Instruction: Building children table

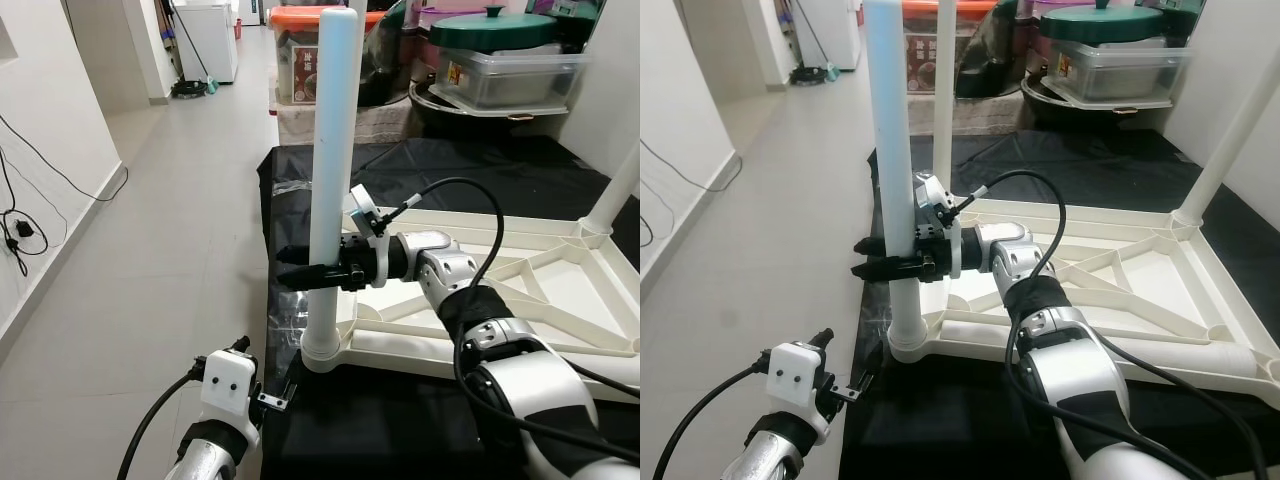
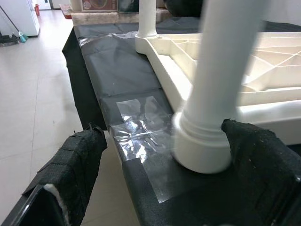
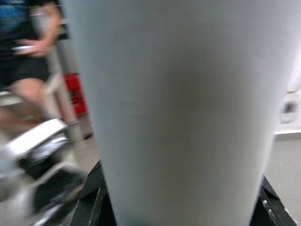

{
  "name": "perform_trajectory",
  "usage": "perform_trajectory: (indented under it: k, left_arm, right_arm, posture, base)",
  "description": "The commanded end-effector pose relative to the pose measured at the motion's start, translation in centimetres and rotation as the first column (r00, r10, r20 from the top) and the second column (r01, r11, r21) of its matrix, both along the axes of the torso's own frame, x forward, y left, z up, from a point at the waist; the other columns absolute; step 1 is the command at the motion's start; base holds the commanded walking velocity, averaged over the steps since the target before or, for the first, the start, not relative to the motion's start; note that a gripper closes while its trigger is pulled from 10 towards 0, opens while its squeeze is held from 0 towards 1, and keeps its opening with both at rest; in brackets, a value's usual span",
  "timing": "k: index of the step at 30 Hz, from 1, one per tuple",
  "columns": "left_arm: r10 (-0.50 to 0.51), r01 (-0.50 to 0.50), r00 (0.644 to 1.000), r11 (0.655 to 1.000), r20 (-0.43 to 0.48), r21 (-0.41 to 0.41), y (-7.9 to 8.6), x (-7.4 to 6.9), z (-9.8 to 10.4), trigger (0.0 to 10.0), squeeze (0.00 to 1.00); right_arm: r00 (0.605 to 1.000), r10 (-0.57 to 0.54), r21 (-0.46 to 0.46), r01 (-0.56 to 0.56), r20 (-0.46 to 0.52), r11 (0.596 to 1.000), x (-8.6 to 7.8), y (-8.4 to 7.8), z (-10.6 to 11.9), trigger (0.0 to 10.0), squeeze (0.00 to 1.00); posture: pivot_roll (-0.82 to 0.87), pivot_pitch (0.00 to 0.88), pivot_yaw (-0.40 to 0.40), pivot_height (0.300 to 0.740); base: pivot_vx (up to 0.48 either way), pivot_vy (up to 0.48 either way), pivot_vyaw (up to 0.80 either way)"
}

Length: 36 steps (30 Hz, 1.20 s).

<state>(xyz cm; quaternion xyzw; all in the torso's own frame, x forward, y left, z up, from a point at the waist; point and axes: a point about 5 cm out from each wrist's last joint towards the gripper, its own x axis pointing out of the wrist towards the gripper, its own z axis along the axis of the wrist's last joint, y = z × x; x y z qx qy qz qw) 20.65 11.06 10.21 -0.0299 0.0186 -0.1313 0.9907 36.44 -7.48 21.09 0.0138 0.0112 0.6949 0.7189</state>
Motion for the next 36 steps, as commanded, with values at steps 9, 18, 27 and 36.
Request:
perform_trajectory:
  k: [9,18,27,36]
  left_arm:
    - [0.007,-0.007,1.0,1.0,-0.021,-0.003,0.3,-0.1,-0.4,10.0,0.0]
    - [0.007,-0.007,1.0,1.0,-0.021,-0.002,0.3,-0.1,-0.4,10.0,0.0]
    - [0.009,-0.009,1.0,1.0,-0.02,-0.002,0.3,-0.1,-0.4,10.0,0.0]
    - [0.008,-0.008,1.0,1.0,-0.021,-0.004,0.2,-0.1,-0.4,10.0,0.0]
  right_arm:
    - [0.432,-0.902,-0.115,0.895,-0.011,0.431,3.9,-3.6,-3.6,0.0,0.0]
    - [-0.159,-0.986,-0.193,0.97,-0.045,-0.147,3.4,-8.0,-5.4,0.0,0.0]
    - [0.018,-0.972,-0.072,0.997,-0.233,0.035,3.1,-2.1,-4.2,10.0,1.0]
    - [0.441,-0.854,0.062,0.895,-0.274,0.442,2.7,-0.2,-3.3,10.0,0.0]
  posture:
    - [0.02,0.0,-0.008,0.74]
    - [0.02,0.0,-0.012,0.74]
    - [0.02,0.0,-0.017,0.74]
    - [0.02,0.0,-0.02,0.74]
  base:
    - [0.0,0.0,0.0]
    - [0.0,0.0,0.0]
    - [0.0,0.0,0.0]
    - [0.0,0.0,0.0]
